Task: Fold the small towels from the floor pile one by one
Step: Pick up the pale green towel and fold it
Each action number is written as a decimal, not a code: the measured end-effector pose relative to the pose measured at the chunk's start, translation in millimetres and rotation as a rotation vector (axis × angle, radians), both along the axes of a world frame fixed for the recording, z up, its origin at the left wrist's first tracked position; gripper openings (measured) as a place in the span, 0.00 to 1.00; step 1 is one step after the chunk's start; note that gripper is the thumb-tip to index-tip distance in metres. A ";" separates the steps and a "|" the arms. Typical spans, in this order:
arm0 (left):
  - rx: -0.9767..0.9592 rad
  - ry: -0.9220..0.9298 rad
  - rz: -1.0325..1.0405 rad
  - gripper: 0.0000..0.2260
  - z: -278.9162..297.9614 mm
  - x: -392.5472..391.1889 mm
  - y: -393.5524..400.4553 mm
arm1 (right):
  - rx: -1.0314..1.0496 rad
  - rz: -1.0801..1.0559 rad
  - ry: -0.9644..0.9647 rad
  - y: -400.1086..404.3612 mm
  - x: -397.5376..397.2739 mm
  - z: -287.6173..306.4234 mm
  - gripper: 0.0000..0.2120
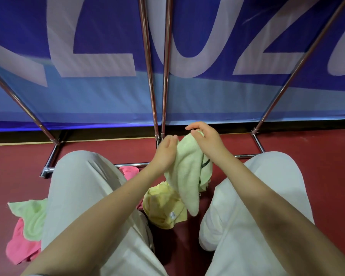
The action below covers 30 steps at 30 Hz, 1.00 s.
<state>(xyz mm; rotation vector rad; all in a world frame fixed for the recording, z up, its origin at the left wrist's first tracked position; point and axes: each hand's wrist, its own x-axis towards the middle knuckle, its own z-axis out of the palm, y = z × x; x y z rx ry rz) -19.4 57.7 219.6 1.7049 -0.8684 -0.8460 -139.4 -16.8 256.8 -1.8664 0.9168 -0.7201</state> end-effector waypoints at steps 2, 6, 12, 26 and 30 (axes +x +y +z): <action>-0.010 0.008 0.086 0.14 3.5 6.7 -3.7 | -0.033 0.007 0.089 -1.1 1.2 -5.8 0.06; -0.077 0.038 0.184 0.14 13.4 21.5 -6.3 | -0.076 0.155 0.310 1.5 -0.8 -15.2 0.12; -0.070 0.176 0.313 0.11 22.0 45.7 -4.9 | 0.024 0.278 0.322 5.5 -4.9 -5.8 0.18; -0.078 0.069 0.369 0.07 32.4 58.7 3.9 | 0.125 0.142 0.200 9.1 -7.8 3.6 0.10; 0.016 0.183 0.372 0.07 33.1 53.8 2.5 | 0.336 0.109 -0.080 11.5 -12.7 14.3 0.11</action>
